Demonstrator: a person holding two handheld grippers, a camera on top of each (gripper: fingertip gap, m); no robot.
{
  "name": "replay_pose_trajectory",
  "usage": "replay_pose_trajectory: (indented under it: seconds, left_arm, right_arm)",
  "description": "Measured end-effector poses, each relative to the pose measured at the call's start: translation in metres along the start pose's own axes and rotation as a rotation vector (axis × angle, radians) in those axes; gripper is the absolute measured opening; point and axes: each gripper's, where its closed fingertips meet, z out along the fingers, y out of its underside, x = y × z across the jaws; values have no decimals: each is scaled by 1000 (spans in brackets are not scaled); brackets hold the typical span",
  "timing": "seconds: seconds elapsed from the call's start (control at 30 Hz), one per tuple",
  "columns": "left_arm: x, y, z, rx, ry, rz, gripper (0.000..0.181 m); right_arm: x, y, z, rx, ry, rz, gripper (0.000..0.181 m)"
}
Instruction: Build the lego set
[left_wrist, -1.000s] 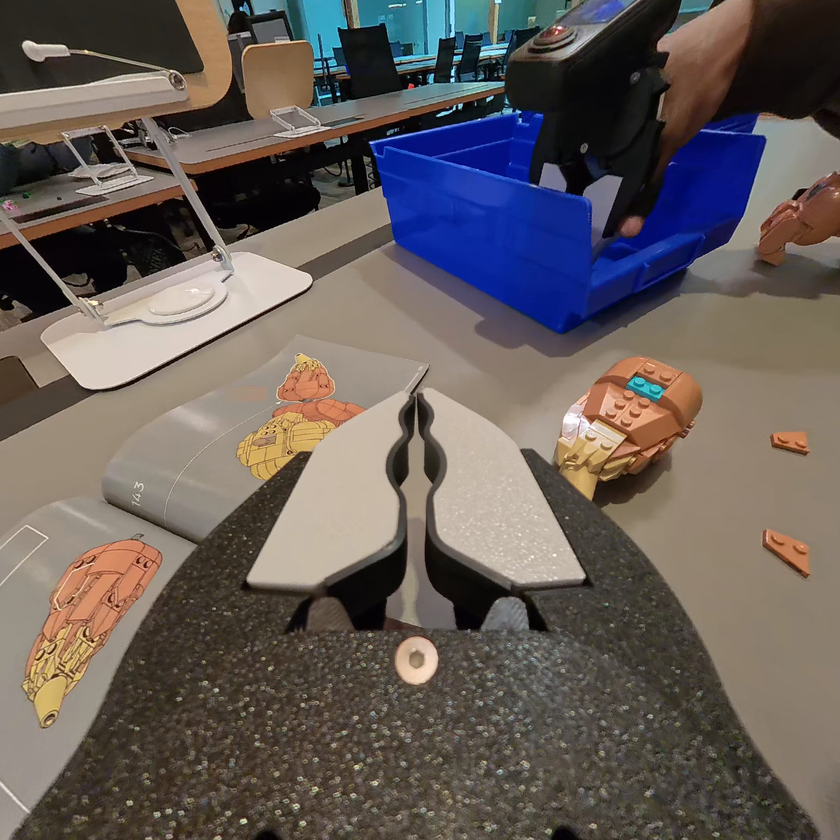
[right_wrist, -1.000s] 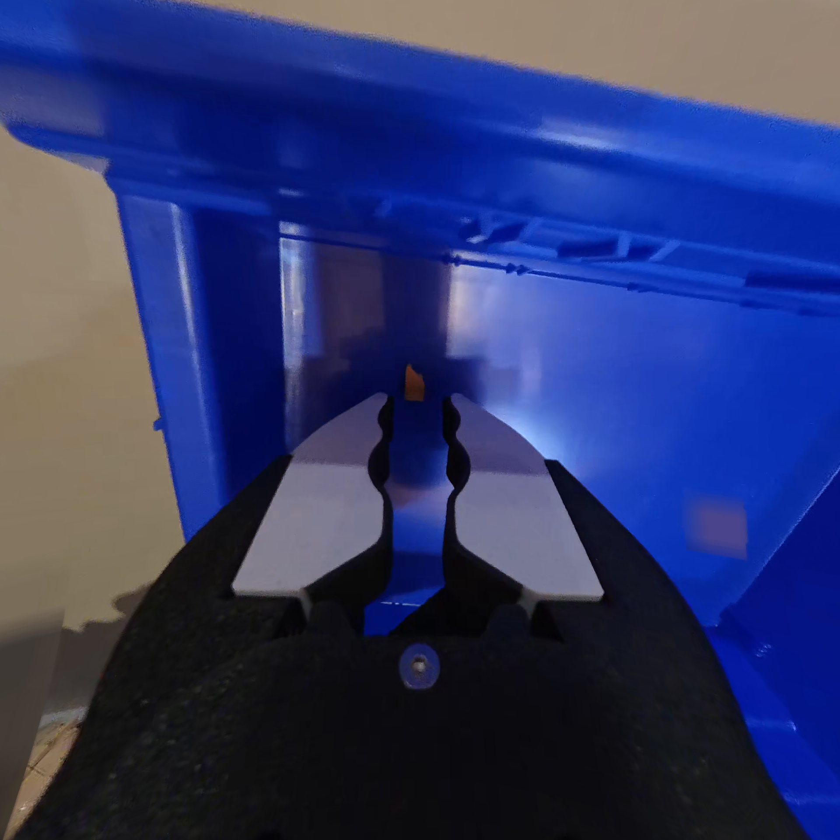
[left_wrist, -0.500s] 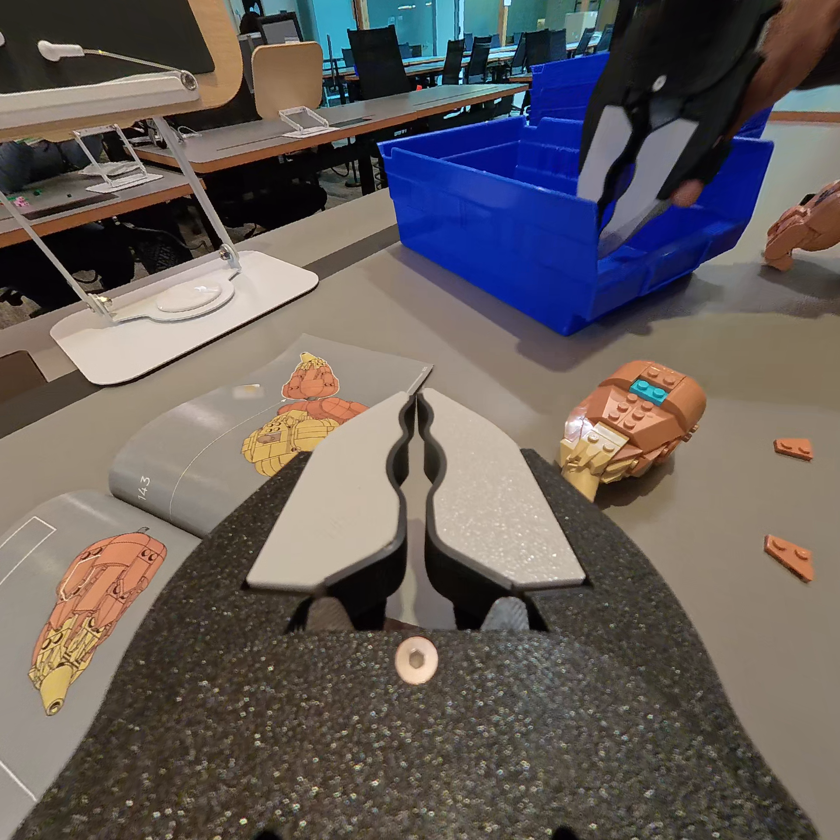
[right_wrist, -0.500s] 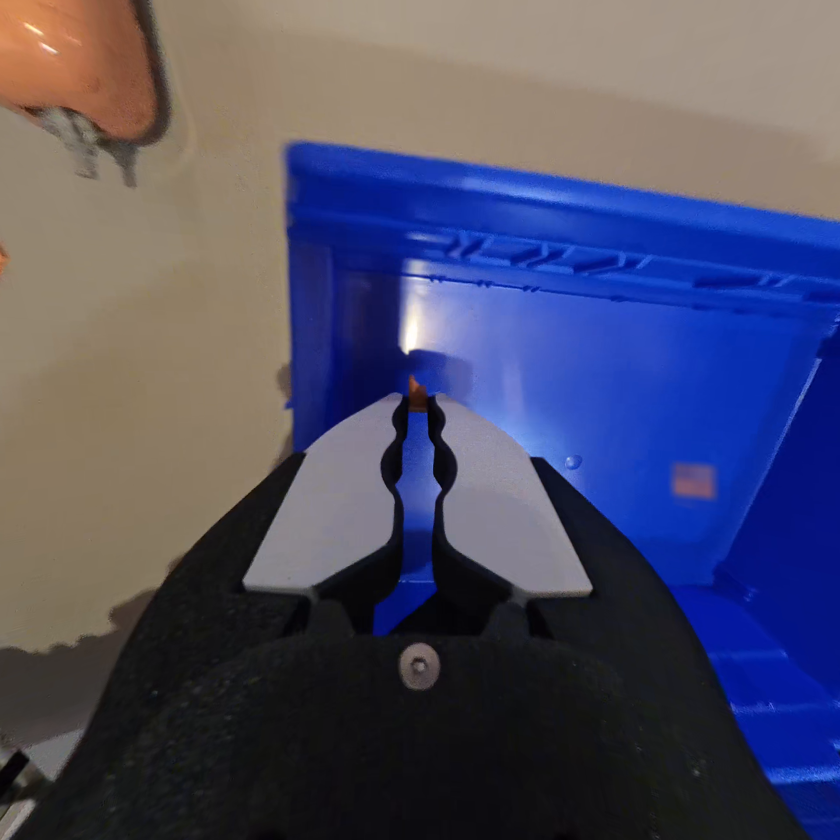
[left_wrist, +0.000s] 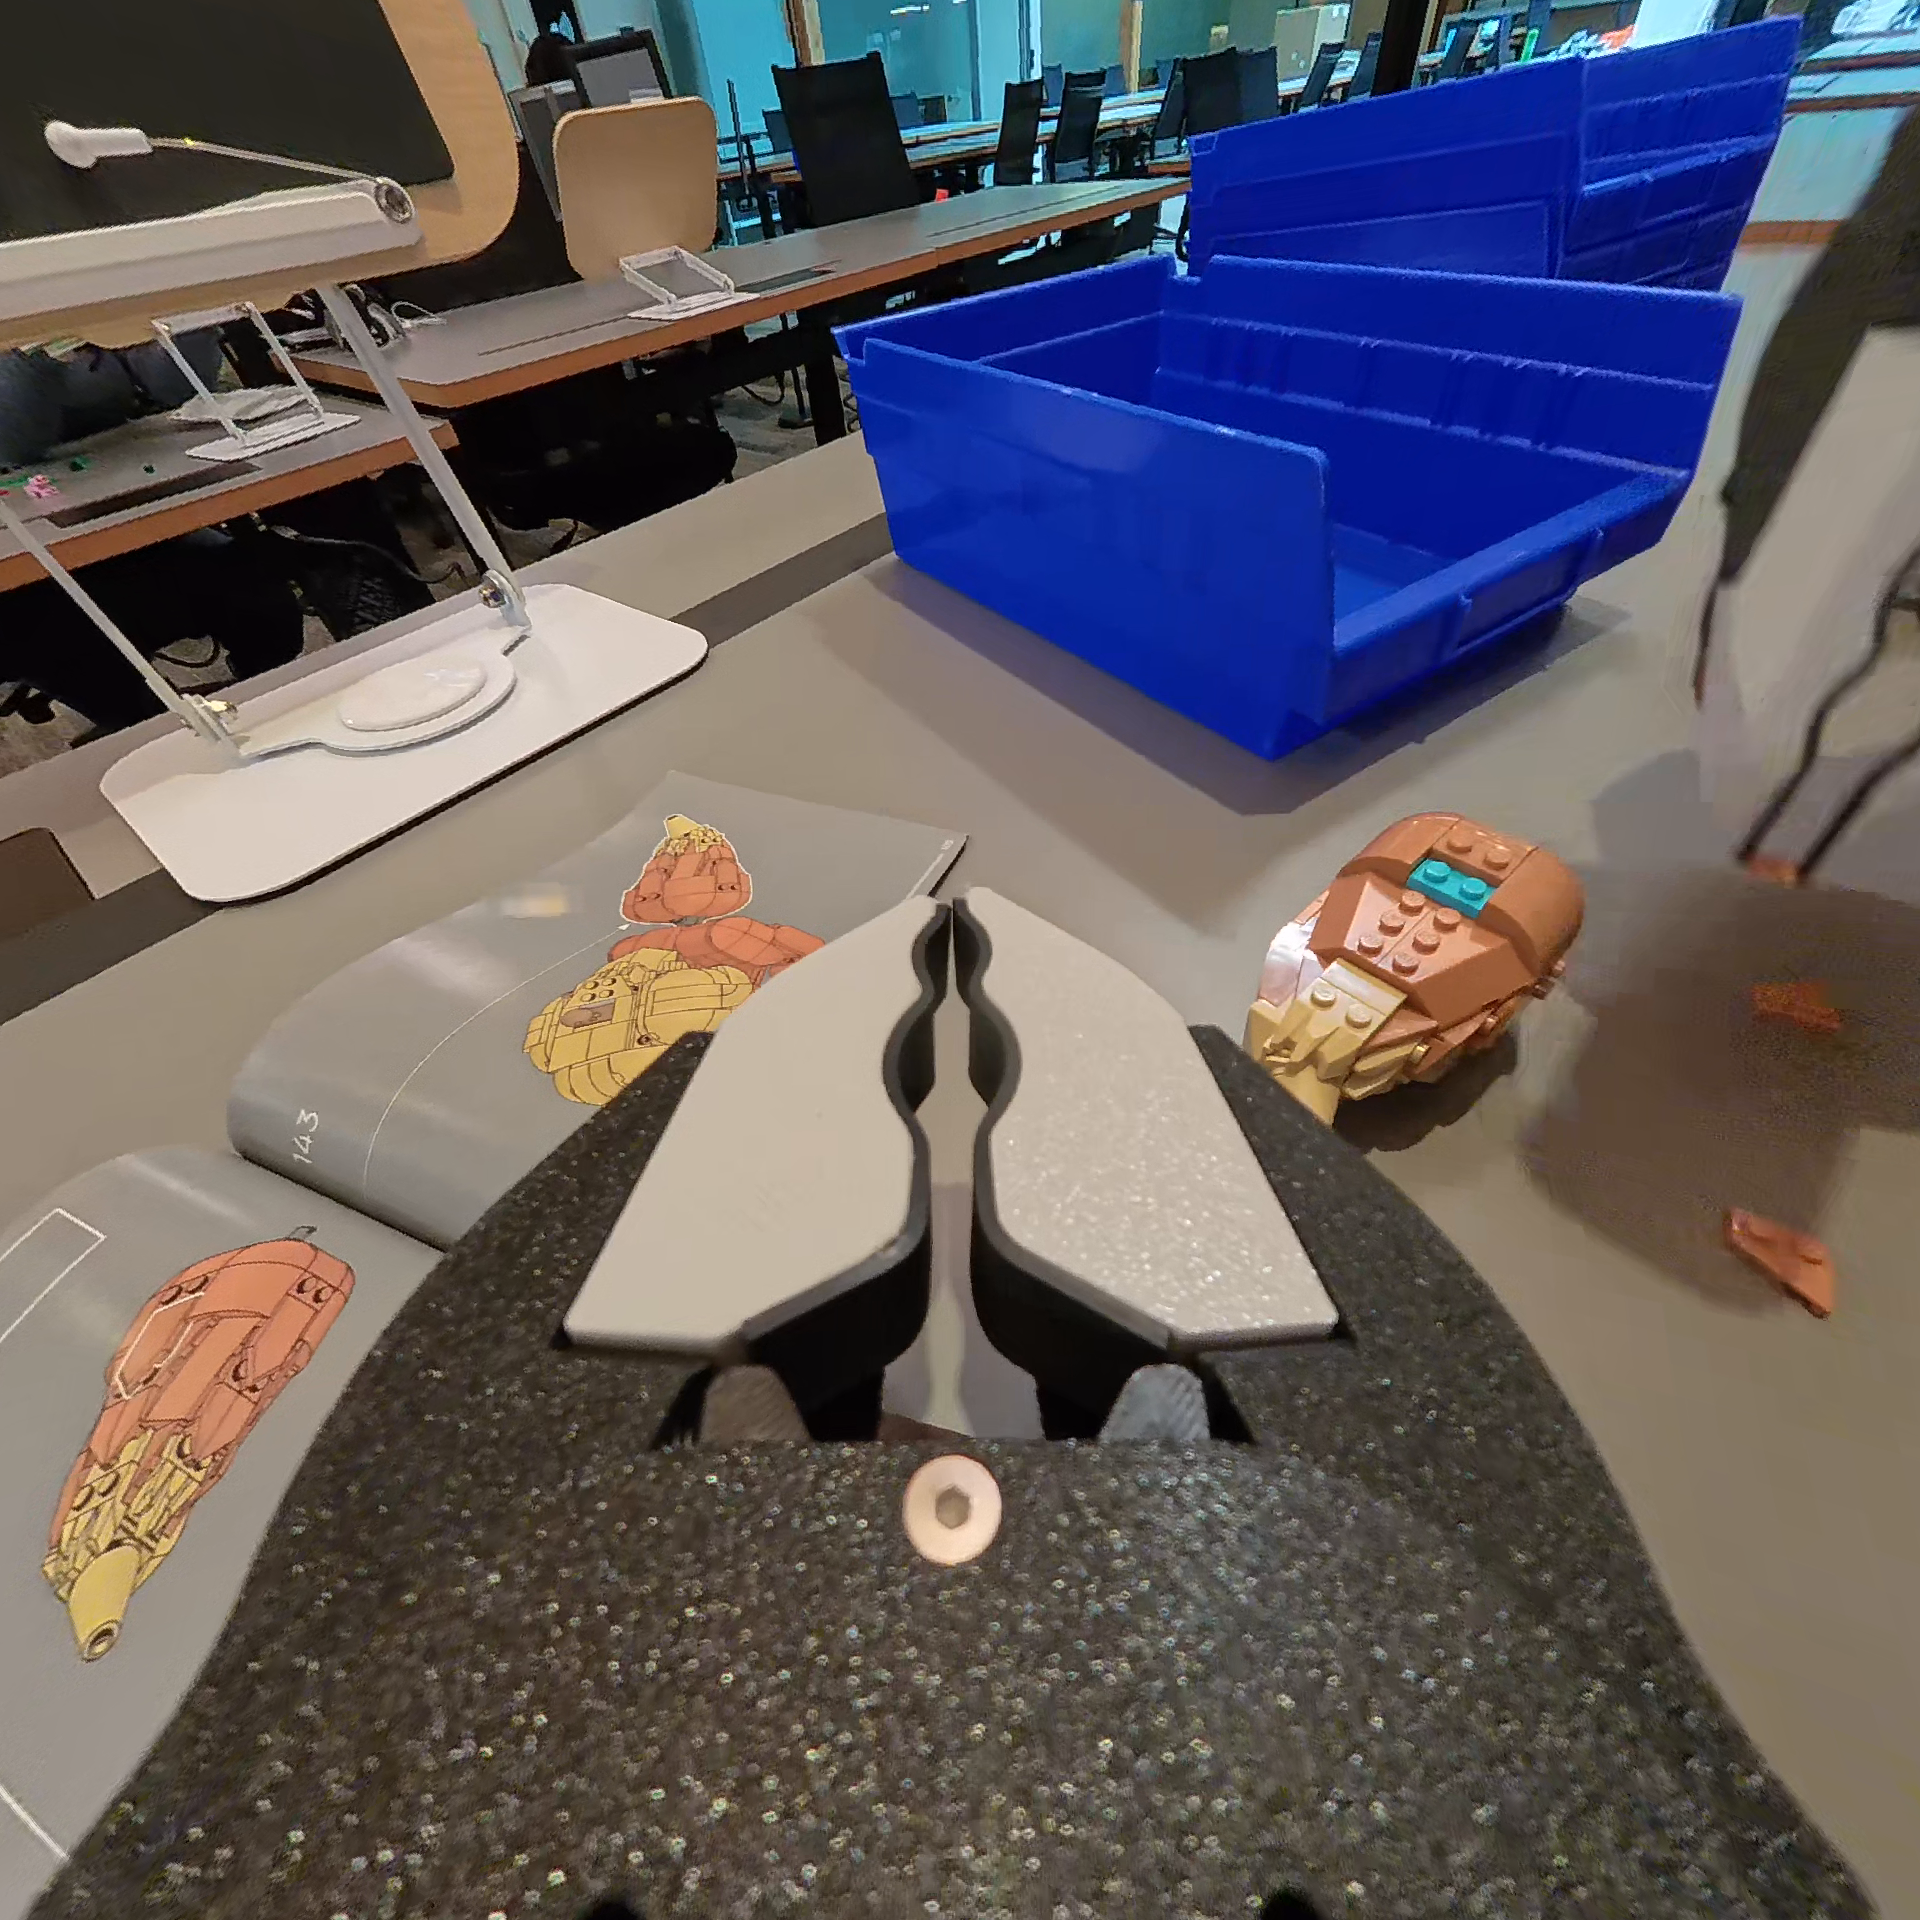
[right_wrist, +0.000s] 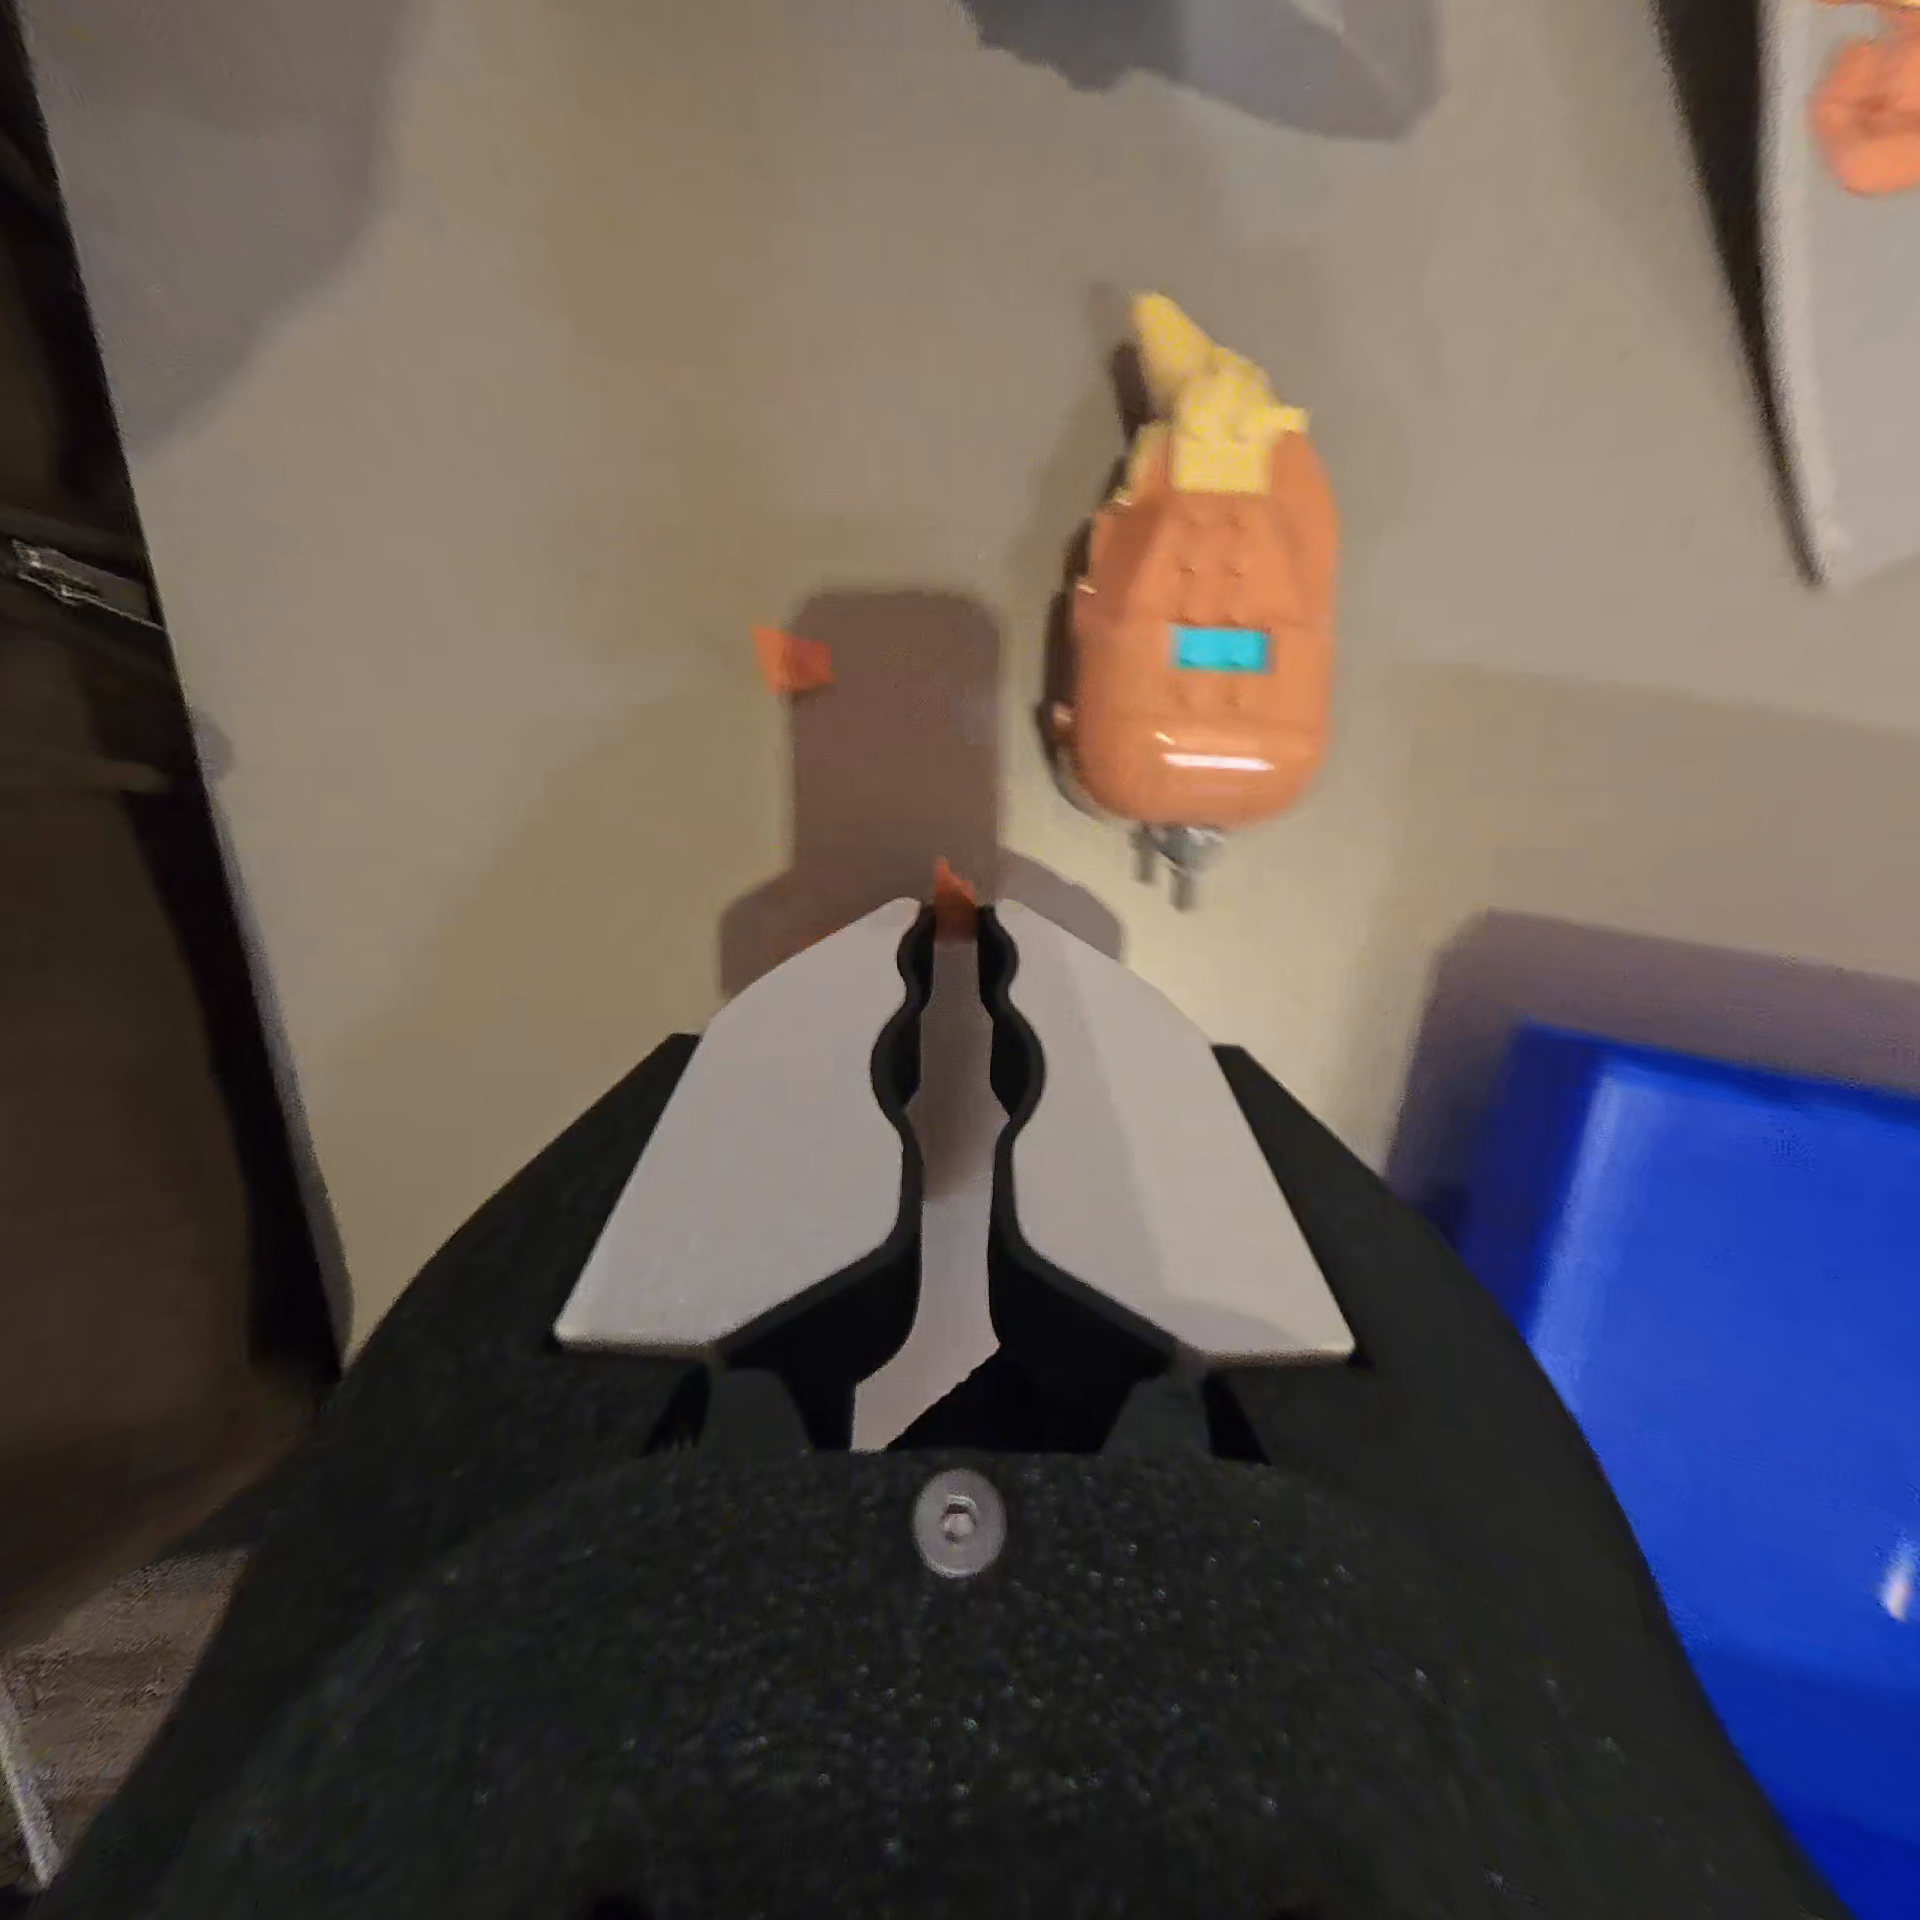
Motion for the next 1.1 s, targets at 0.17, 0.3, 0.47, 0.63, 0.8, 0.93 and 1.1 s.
replay_pose_trajectory:
  seconds: [0.17, 0.3, 0.47, 0.63, 0.8, 0.93, 1.1]
  left_arm:
    - [3, -1, 0, -1, 4, 13, 0]
    - [3, -1, 0, -4, 3, 18, 0]
    - [3, -2, -1, -3, 4, 19, 0]
    - [2, 0, 0, -8, 3, 15, 0]
    - [0, 2, 1, -12, 5, -4, 0]
    - [-2, 3, 1, -12, 6, -18, 0]
    - [-8, 2, 1, -2, -5, -29, 0]
  right_arm:
    - [-18, -12, 33, 7, -19, -10, 8]
    - [-18, -4, 49, -50, -1, -26, 8]
    - [-17, -4, 50, -39, -9, -23, 13]
    - [-12, 5, 9, -12, -42, -19, 25]
    - [63, 49, -91, -105, 162, -7, 25]
    - [123, 120, -119, -393, 156, -71, 25]
    - [143, 167, -88, -618, -60, -143, 28]
